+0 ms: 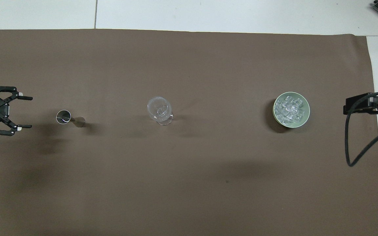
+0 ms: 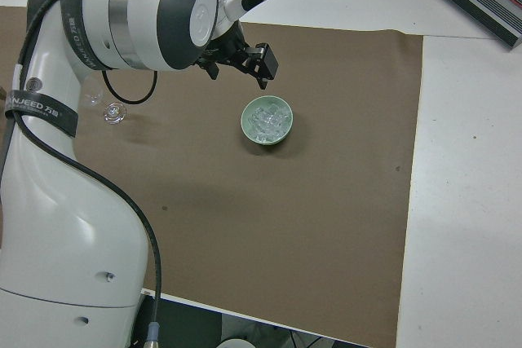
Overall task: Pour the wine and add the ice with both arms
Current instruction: 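Move the left gripper forward around the small metal cup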
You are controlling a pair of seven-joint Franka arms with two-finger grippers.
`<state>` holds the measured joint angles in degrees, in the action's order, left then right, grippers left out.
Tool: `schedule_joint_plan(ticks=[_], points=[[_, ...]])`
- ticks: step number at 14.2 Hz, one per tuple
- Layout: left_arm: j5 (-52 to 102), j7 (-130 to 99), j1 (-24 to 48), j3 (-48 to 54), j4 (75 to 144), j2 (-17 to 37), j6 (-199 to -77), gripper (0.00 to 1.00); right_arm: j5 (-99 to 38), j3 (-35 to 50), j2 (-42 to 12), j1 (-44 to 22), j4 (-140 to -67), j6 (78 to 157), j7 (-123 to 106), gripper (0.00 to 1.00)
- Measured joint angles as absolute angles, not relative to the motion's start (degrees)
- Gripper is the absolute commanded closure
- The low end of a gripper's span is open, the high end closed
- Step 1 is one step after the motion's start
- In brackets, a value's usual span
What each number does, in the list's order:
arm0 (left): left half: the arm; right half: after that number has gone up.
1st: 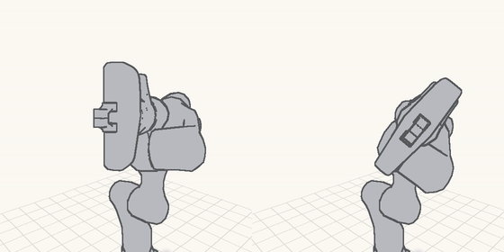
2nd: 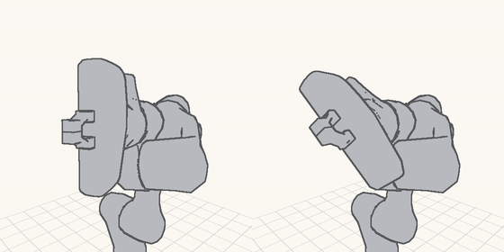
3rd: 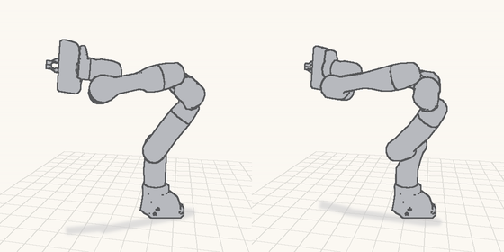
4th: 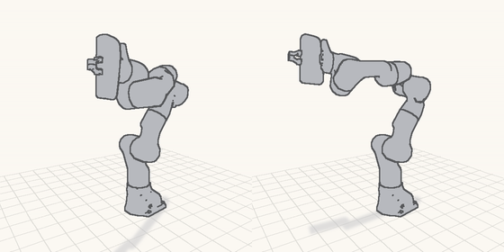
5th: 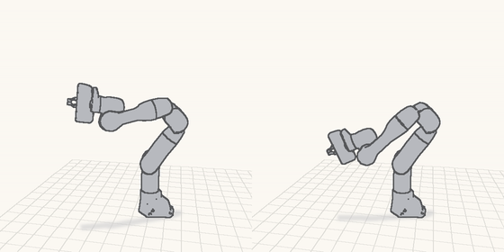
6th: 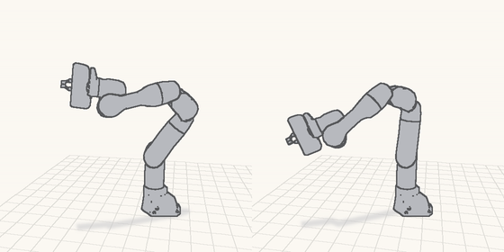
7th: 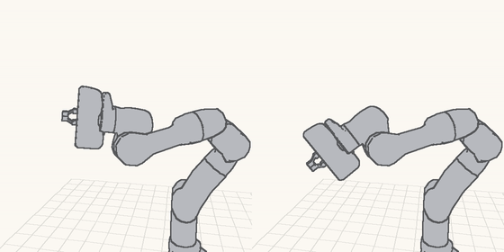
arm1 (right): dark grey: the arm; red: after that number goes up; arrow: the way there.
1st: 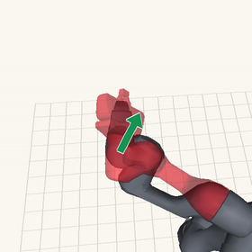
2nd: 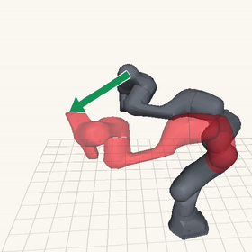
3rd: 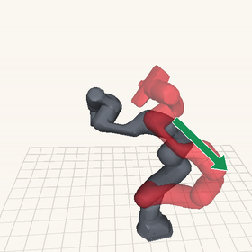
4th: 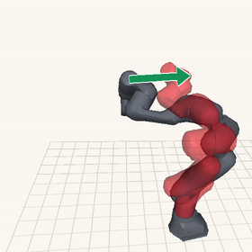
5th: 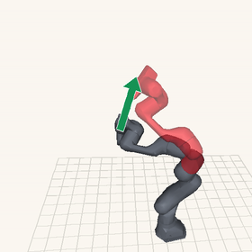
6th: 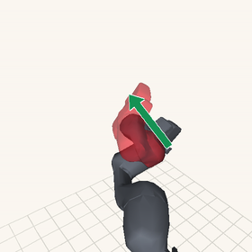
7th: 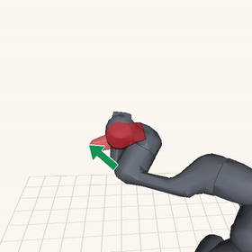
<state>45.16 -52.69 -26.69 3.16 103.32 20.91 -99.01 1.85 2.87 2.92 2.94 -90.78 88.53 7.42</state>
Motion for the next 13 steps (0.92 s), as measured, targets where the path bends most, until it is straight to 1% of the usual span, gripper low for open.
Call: schedule_joint_plan(ticks=[2, 4, 7, 13], points=[[48.4, -51.7, -26.9, 3.4, 104.6, 22.9, -100.8, 0.00, 1.8, 2.9, 2.9, 2.9, -90.8, 88.5, 7.4, 0.00], [52.6, -50.4, -26.7, 3.9, 106.6, 23.8, -102.1, 0.00, 1.8, 2.9, 2.9, 2.9, -90.8, 88.5, 7.4, 0.00], [55.6, -45.3, -26.6, 4.2, 110.0, 24.1, -103.1, 0.00, 1.8, 2.9, 2.9, 2.9, -90.8, 88.5, 7.4, 0.00], [59.6, -38.1, -25.4, 4.8, 112.9, 24.1, -103.5, 0.00, 1.8, 2.9, 2.9, 2.9, -90.8, 88.5, 7.4, 0.00]])
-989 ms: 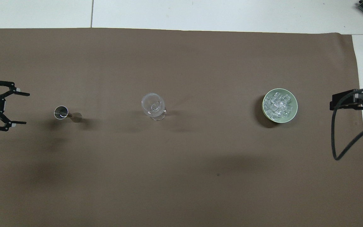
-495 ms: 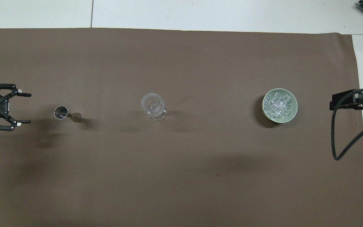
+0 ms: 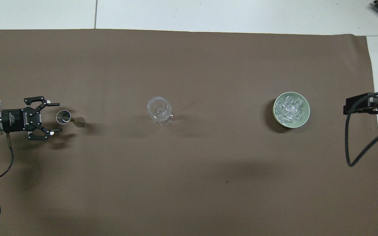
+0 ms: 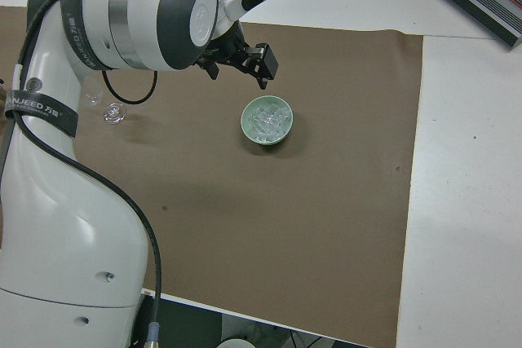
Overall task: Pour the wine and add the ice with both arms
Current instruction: 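Move the left gripper forward around the small metal cup, then close the left gripper on the small metal cup and lift it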
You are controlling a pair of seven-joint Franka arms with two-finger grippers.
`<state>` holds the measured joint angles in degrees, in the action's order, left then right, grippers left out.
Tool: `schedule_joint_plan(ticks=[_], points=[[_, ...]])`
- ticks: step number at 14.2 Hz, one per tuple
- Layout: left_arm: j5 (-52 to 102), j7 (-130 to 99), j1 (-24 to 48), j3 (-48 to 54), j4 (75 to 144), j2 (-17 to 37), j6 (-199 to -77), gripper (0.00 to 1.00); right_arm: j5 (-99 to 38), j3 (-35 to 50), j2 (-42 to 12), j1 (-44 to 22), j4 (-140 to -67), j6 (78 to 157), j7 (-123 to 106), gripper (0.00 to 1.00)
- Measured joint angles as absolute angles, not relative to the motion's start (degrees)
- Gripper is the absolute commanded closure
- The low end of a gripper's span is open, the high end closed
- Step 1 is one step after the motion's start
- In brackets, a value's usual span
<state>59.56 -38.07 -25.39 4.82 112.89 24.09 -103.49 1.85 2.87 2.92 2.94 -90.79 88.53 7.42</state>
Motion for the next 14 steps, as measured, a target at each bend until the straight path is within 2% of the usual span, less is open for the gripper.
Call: schedule_joint_plan(ticks=[11, 14], points=[[64.5, -36.3, -22.8, 4.9, 116.0, 23.7, -105.4, 0.00, 1.8, 2.9, 2.9, 2.9, -90.8, 88.5, 7.4, 0.00], [65.1, -36.2, -22.8, 4.9, 116.7, 23.2, -105.1, 0.11, 1.8, 2.9, 2.9, 2.9, -90.8, 88.5, 7.4, 0.00]])
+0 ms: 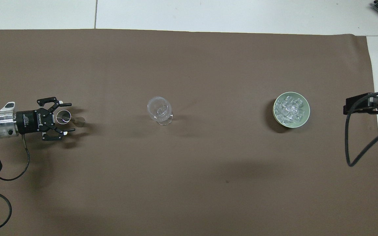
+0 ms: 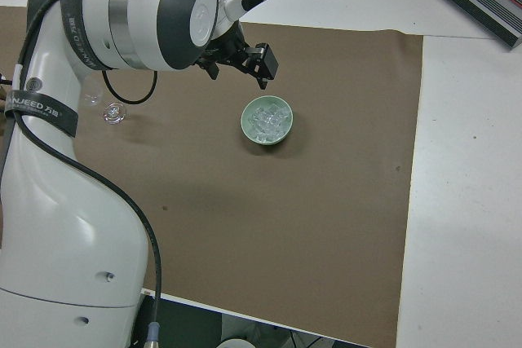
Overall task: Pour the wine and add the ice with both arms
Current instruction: 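Close the left gripper on the small metal cup and lift it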
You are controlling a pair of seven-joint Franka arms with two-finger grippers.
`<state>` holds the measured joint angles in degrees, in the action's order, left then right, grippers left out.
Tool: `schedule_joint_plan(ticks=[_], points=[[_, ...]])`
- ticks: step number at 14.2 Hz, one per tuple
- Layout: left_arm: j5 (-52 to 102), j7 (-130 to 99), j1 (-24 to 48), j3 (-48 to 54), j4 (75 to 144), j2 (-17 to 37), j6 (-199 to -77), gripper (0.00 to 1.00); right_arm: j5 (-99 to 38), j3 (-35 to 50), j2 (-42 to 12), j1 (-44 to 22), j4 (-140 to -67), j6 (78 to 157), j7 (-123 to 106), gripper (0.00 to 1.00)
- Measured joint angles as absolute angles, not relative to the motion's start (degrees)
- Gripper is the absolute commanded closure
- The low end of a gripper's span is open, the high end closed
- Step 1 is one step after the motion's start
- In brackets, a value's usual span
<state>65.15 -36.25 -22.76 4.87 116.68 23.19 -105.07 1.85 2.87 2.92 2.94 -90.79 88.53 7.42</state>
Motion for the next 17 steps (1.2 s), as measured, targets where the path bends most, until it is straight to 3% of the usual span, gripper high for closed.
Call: schedule_joint_plan(ticks=[4, 6, 10, 13, 17], points=[[65.7, -35.9, -22.8, 4.9, 116.9, 22.8, -104.4, 0.26, 1.8, 2.9, 2.9, 2.9, -90.8, 88.5, 7.4, 0.00], [65.7, -35.8, -22.8, 4.8, 117.0, 22.7, -104.2, 0.29, 1.8, 2.9, 2.9, 2.9, -90.8, 88.5, 7.4, 0.00], [65.8, -35.8, -22.9, 4.7, 117.1, 22.7, -103.8, 0.61, 1.8, 2.9, 2.9, 2.9, -90.8, 88.5, 7.4, 0.00], [65.8, -35.7, -22.9, 4.6, 117.1, 22.7, -103.6, 0.64, 1.8, 2.9, 2.9, 2.9, -90.8, 88.5, 7.4, 0.00], [65.9, -35.7, -23.0, 4.4, 117.1, 22.6, -103.2, 0.78, 1.8, 2.9, 2.9, 2.9, -90.8, 88.5, 7.4, 0.00]])
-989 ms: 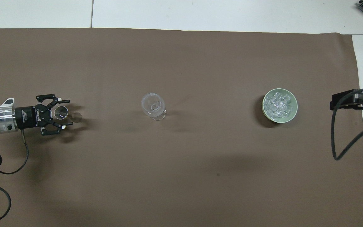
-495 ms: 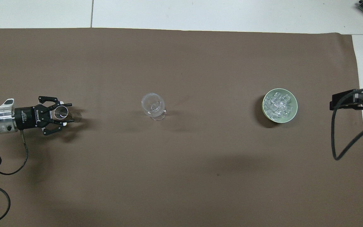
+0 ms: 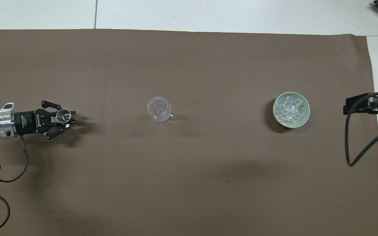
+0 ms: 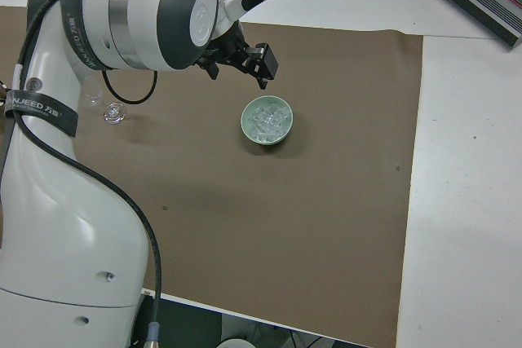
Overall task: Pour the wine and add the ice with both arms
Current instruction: 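Close the left gripper on the small metal cup and lift it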
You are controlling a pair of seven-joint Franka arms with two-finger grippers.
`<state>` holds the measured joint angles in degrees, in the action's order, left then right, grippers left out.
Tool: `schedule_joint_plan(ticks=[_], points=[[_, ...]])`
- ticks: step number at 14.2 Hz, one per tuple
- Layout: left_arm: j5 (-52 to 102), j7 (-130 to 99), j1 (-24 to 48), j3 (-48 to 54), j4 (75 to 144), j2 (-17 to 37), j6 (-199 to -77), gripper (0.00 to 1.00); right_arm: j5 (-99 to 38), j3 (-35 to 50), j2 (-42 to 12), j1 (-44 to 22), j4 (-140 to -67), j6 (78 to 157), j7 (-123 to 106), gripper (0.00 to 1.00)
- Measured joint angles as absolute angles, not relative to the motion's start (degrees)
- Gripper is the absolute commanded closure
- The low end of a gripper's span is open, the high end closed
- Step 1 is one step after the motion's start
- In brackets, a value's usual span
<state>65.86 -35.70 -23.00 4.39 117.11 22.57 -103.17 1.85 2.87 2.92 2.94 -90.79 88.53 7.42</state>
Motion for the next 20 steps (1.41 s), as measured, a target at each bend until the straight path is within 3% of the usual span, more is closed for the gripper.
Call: schedule_joint_plan(ticks=[4, 15, 20], points=[[65.9, -35.7, -23.0, 4.3, 117.1, 22.6, -103.1, 1.00, 1.8, 2.9, 2.9, 2.9, -90.8, 88.5, 7.4, 0.00], [66.2, -36.1, -24.3, 4.0, 117.1, 21.9, -100.2, 1.00, 1.8, 2.9, 2.9, 2.9, -90.8, 88.5, 7.4, 0.00], [66.3, -44.5, -22.9, 4.5, 116.5, 17.1, -99.8, 1.00, 1.8, 2.9, 2.9, 2.9, -90.8, 88.5, 7.4, 0.00]])
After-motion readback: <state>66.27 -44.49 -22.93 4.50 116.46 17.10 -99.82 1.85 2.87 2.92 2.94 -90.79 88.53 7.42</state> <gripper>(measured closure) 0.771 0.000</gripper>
